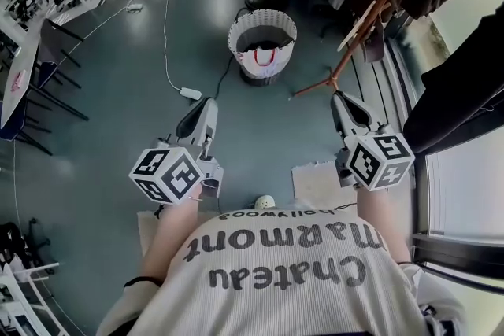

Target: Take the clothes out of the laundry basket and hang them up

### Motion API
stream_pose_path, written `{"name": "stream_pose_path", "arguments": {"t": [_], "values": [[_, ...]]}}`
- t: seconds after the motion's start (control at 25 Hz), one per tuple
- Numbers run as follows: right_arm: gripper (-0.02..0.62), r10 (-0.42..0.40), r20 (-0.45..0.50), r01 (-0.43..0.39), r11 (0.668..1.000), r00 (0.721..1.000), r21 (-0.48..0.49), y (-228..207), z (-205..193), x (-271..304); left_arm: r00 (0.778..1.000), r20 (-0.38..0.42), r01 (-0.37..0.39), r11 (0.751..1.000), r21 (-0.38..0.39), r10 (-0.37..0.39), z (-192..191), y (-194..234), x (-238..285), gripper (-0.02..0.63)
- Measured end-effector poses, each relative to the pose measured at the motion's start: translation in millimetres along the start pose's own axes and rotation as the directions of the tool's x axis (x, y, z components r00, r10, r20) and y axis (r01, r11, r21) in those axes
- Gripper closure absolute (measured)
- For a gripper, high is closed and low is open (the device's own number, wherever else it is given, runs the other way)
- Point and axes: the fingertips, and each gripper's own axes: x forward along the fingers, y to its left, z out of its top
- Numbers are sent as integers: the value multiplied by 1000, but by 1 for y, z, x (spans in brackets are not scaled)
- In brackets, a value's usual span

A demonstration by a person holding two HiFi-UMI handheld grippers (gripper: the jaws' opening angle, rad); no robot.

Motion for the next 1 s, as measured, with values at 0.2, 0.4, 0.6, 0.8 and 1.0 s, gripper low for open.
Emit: {"name": "stream_pose_path", "arguments": {"t": [0.2,0.4,0.6,0.8,1.0], "values": [[565,14,-105,-11,1000,994,22,-5,-35,27,997,-80,-30,998,-56,25,-31,32,9,597],[565,43,-159,-40,999,986,22,-15,-53,68,991,-126,-55,995,-88,44,-49,58,36,597],[565,71,-175,-66,997,982,32,-37,-51,119,989,-128,-85,993,-85,74,-42,81,72,597],[565,122,-203,-117,992,971,38,-60,-43,179,985,-124,-134,987,-92,122,-29,113,116,597],[565,177,-213,-175,984,961,29,-84,-18,244,983,-99,-164,981,-106,153,-5,135,172,597]]}}
